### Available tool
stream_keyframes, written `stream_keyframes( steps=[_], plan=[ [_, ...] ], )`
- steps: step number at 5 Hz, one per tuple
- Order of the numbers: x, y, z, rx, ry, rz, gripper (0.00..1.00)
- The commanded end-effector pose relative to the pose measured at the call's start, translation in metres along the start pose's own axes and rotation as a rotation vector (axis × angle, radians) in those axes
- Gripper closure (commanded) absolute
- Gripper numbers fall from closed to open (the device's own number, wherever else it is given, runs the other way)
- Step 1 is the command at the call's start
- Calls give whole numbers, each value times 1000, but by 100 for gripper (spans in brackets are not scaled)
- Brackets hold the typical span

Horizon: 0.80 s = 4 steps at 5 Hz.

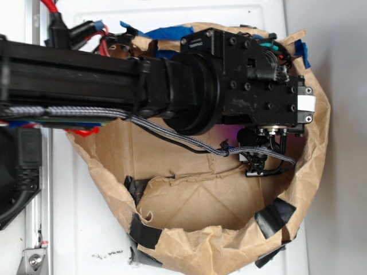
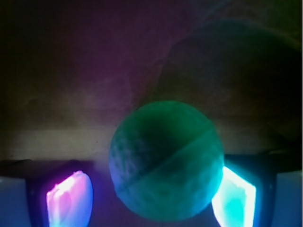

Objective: Grab the green ball.

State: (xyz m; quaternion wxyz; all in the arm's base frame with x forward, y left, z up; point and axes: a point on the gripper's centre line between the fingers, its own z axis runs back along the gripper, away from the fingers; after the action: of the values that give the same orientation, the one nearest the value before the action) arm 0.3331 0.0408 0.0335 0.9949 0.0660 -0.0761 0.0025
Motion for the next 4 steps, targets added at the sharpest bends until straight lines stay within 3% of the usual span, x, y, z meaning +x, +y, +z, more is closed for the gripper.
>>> stream_keyframes(
  steps=[1,2,4],
  plan=[
    [21,-5,12,3,-61,-3,29],
    [20,-5,11,5,-59,8,100],
    [12,-3,29,-22,-67,18,100]
  ],
)
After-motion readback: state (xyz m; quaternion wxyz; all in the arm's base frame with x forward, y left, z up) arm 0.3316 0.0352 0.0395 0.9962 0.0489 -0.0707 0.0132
